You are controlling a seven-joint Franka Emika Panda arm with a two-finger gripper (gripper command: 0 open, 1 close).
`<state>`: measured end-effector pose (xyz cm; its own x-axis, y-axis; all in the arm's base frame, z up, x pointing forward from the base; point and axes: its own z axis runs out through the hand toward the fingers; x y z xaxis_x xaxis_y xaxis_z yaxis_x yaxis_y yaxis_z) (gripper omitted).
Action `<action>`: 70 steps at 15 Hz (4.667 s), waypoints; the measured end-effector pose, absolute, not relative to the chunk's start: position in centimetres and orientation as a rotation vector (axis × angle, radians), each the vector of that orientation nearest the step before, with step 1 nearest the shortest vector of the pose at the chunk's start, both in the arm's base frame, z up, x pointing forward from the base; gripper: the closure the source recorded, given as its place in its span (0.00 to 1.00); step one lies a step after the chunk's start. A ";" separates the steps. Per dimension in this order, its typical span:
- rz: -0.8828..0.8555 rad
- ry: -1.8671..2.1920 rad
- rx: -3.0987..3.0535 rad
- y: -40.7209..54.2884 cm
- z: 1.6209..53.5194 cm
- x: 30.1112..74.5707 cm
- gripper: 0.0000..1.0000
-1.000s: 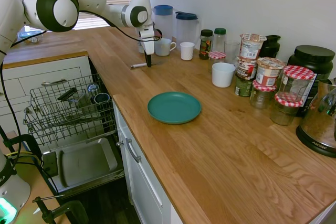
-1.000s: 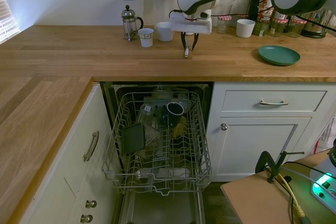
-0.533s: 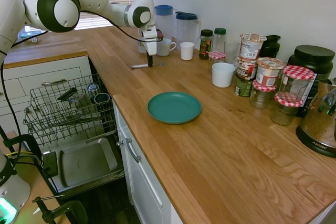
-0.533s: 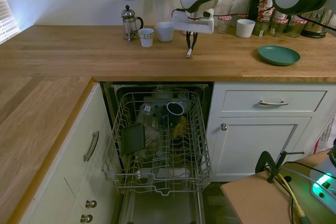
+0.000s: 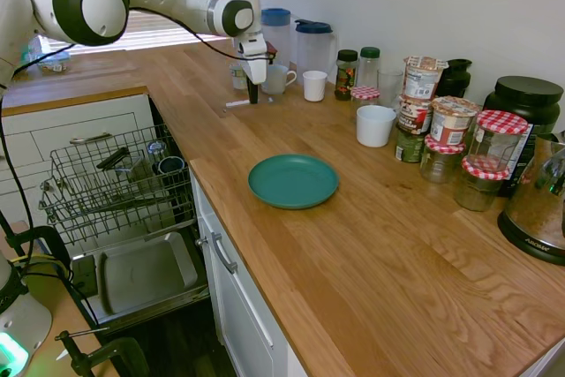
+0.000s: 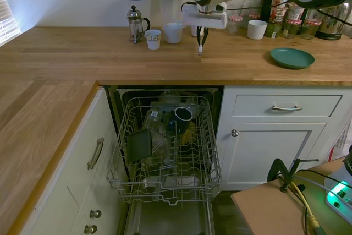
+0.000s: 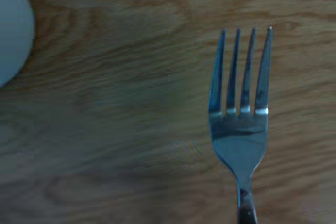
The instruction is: Put the fork in the dishwasher
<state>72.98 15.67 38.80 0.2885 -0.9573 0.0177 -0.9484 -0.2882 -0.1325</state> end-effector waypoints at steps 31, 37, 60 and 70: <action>-0.065 1.667 -2.564 35.5 27.4 34.2 1.00; -0.065 1.722 -2.547 35.6 19.0 32.5 1.00; -0.060 1.762 -2.543 35.9 11.6 37.5 0.00; -0.125 1.712 -2.523 37.0 18.7 35.4 0.00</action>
<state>35.43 37.05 18.67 0.3684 -0.9295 0.0172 -0.9221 -0.3677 -0.1205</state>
